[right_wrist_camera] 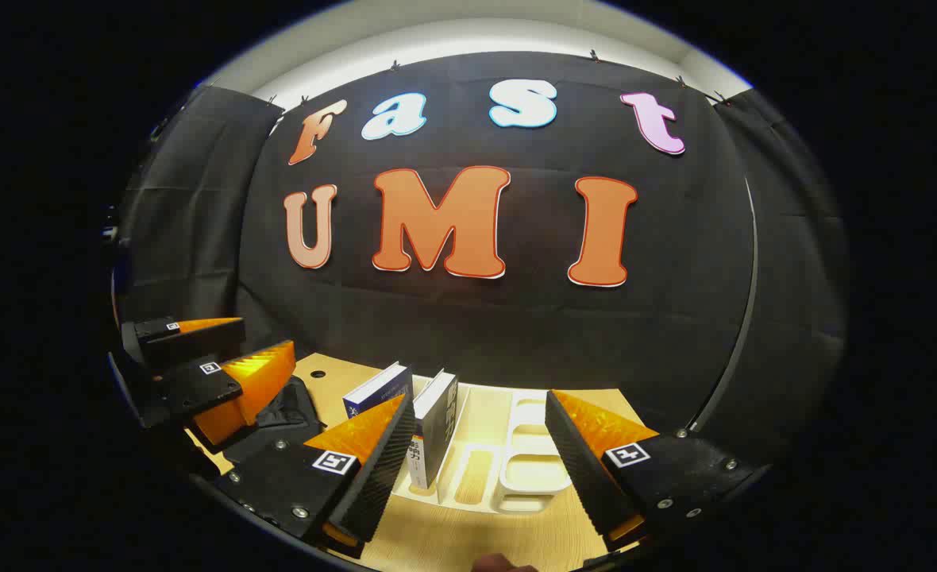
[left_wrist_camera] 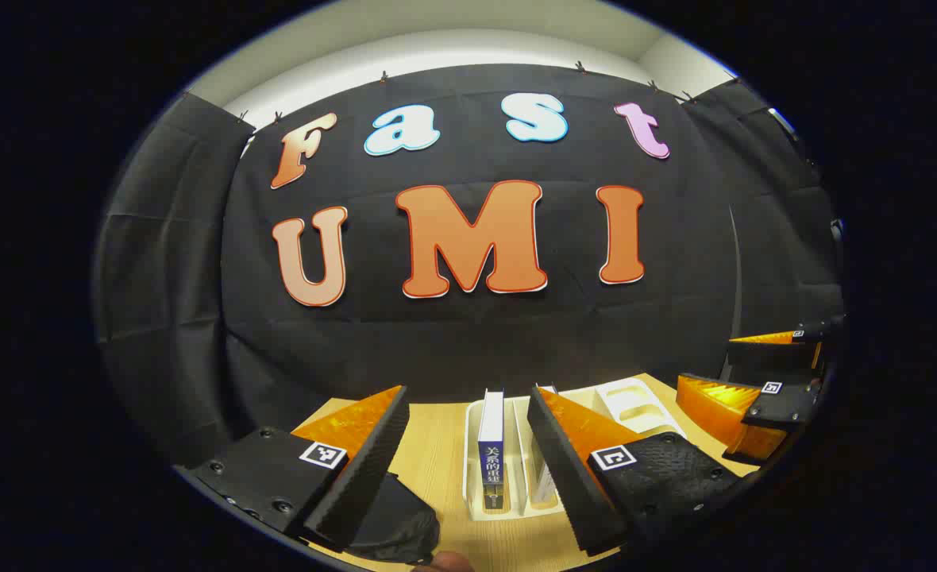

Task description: Open the schoolbag, grab two books from the bookshelf and put them into the schoolbag.

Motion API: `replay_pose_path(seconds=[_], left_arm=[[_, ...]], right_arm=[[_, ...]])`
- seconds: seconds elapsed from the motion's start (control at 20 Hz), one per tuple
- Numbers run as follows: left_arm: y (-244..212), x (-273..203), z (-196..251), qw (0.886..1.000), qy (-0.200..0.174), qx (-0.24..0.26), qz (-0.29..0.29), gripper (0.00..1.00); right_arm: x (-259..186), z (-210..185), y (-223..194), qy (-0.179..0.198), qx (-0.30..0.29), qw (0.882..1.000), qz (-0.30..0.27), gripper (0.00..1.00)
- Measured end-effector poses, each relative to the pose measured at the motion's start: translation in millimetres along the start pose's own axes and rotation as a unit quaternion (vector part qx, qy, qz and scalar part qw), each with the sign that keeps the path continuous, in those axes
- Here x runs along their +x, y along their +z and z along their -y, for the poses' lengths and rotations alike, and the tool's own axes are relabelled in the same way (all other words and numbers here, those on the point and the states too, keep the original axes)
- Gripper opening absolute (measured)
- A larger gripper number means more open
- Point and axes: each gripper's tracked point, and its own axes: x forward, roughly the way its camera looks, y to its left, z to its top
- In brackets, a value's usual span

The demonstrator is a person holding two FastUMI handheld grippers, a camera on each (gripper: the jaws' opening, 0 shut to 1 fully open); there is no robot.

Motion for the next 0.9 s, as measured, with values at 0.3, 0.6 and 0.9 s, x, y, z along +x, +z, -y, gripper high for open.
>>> replay_pose_path(seconds=[0.3, 0.6, 0.9], left_arm=[[0, 0, -21, 1.000, 0.003, 0.001, 0.010, 0.96], [6, 3, -19, 1.000, -0.008, -0.001, 0.019, 0.96], [7, 9, -24, 0.999, -0.019, -0.001, 0.030, 0.96]], right_arm=[[3, -16, 3, -0.007, 0.000, 1.000, -0.005, 0.98], [11, -27, 5, -0.003, 0.002, 1.000, -0.009, 0.98], [26, -31, 9, -0.008, -0.006, 1.000, -0.020, 0.98]])
